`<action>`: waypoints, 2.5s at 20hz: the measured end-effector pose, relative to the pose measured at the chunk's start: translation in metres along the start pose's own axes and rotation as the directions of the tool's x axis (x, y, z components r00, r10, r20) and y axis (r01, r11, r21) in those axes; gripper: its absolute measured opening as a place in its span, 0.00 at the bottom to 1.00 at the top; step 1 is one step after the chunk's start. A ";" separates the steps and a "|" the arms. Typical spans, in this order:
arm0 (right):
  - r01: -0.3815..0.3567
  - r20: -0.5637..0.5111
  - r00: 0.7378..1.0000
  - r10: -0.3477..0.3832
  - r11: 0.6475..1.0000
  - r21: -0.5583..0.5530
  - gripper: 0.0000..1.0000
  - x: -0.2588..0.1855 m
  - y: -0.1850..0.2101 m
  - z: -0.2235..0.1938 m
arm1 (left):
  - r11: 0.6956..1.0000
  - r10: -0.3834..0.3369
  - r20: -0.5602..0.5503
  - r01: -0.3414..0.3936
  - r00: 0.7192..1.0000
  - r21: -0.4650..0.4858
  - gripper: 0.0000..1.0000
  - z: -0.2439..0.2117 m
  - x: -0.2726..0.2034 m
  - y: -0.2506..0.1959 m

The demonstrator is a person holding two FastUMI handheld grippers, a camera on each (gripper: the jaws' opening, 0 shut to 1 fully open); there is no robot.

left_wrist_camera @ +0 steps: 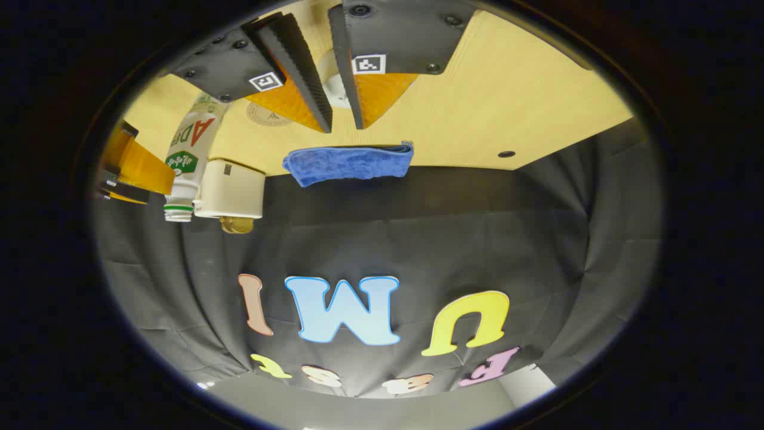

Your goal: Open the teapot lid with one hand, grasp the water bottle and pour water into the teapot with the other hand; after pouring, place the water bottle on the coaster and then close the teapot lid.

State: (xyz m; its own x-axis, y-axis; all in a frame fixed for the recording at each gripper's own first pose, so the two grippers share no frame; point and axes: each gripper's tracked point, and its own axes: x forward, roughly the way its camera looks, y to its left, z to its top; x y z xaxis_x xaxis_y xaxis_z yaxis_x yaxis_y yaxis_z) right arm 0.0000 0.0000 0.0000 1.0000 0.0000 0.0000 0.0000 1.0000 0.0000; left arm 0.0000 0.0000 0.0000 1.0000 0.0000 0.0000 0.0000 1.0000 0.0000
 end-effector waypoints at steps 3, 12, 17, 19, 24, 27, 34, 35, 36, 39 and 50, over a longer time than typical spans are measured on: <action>-0.005 -0.003 1.000 0.005 1.000 0.008 0.95 0.000 0.001 -0.001 | 1.000 0.007 -0.013 -0.007 1.000 -0.001 0.28 -0.003 0.004 0.003; -0.007 -0.014 1.000 0.007 1.000 0.014 0.94 0.000 0.001 -0.005 | 1.000 0.008 -0.057 -0.007 0.998 0.008 0.28 -0.014 0.019 0.003; -0.006 -0.022 1.000 0.006 1.000 0.017 0.95 -0.001 0.000 -0.007 | 1.000 0.013 -0.074 -0.011 0.997 0.027 0.28 -0.020 0.022 0.002; -0.004 -0.027 1.000 0.004 1.000 0.020 0.95 -0.001 -0.001 -0.009 | 0.999 0.017 -0.074 -0.015 0.997 0.035 0.28 -0.020 0.024 0.002; -0.005 -0.030 1.000 0.006 1.000 0.024 0.95 0.000 -0.002 -0.011 | 0.998 0.044 -0.073 -0.041 0.996 0.052 1.00 -0.019 0.024 0.007; -0.008 -0.030 1.000 0.009 1.000 0.021 0.95 0.000 -0.001 -0.012 | 0.997 0.042 -0.078 -0.037 0.996 0.062 1.00 -0.019 0.025 0.007; -0.008 -0.045 0.999 0.009 1.000 0.022 0.95 0.000 -0.002 -0.016 | 0.998 0.039 -0.074 -0.035 0.997 0.060 0.09 -0.017 0.026 0.009; -0.007 -0.047 0.999 0.008 1.000 0.022 0.95 0.000 -0.002 -0.016 | 0.997 0.043 -0.074 -0.038 0.996 0.065 0.09 -0.018 0.026 0.010; -0.008 -0.050 0.999 0.009 1.000 0.022 0.95 0.000 -0.002 -0.017 | 0.997 0.045 -0.073 -0.040 0.996 0.070 0.09 -0.017 0.026 0.010; -0.012 -0.064 0.998 0.014 1.000 0.021 0.95 0.000 -0.001 -0.022 | 0.997 0.043 -0.069 -0.039 0.997 0.063 0.08 -0.016 0.026 0.010; -0.020 -0.110 0.994 0.022 1.000 0.020 0.95 0.004 0.002 -0.037 | 1.000 0.022 0.018 -0.022 1.000 0.015 1.00 0.015 0.014 0.012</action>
State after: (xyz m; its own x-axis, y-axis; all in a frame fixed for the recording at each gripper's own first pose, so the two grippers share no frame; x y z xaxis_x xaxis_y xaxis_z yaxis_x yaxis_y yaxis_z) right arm 0.0038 0.0025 -0.0374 0.9937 0.0225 -0.1096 -0.0204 0.9996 0.0195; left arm 0.0140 0.0119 0.0148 0.9996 0.0221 0.0183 -0.0224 0.9996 0.0147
